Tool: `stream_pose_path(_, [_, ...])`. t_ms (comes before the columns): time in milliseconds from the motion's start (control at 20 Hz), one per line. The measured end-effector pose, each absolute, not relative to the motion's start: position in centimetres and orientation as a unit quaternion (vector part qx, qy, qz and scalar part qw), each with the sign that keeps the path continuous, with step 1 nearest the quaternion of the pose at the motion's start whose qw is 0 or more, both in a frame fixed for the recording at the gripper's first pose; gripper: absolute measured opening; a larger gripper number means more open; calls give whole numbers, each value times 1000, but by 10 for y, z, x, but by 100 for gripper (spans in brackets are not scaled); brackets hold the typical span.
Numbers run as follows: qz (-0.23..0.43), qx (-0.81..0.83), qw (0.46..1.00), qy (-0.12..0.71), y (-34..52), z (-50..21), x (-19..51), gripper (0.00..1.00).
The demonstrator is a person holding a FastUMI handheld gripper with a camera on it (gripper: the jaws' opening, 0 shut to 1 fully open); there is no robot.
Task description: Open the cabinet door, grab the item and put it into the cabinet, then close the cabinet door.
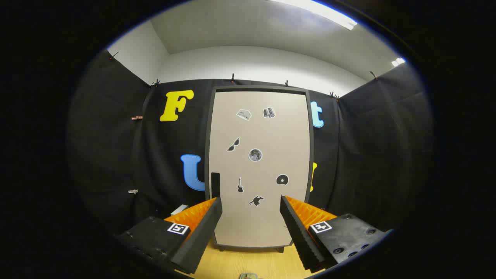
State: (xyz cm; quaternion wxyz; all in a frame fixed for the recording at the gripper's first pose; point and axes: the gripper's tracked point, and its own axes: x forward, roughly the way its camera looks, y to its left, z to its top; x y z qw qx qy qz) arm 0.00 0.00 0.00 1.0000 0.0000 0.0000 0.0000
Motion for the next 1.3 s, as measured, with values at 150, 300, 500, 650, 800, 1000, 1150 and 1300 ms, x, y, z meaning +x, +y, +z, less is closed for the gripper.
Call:
stream_pose_path(150, [0, -1, 1000, 1, 0, 0, -1, 97])
stream_pose_path(300, [3, 8, 1000, 2, 0, 1, -1, 97])
stream_pose_path(500, [-2, 16, 1000, 1, -1, 1, -3, 98])
stream_pose_path(650, [-1, 20, 1000, 2, 2, 2, -5, 97])
stream_pose_path(800, [-3, 21, 1000, 1, 4, 4, -6, 97])
stream_pose_path(1000, [-9, 20, 1000, 4, 11, 3, -7, 97])
stream_pose_path(1150, [-10, 21, 1000, 7, 21, 0, -4, 97])
stream_pose_path(1300, [-7, 22, 1000, 11, 35, -4, 2, 97])
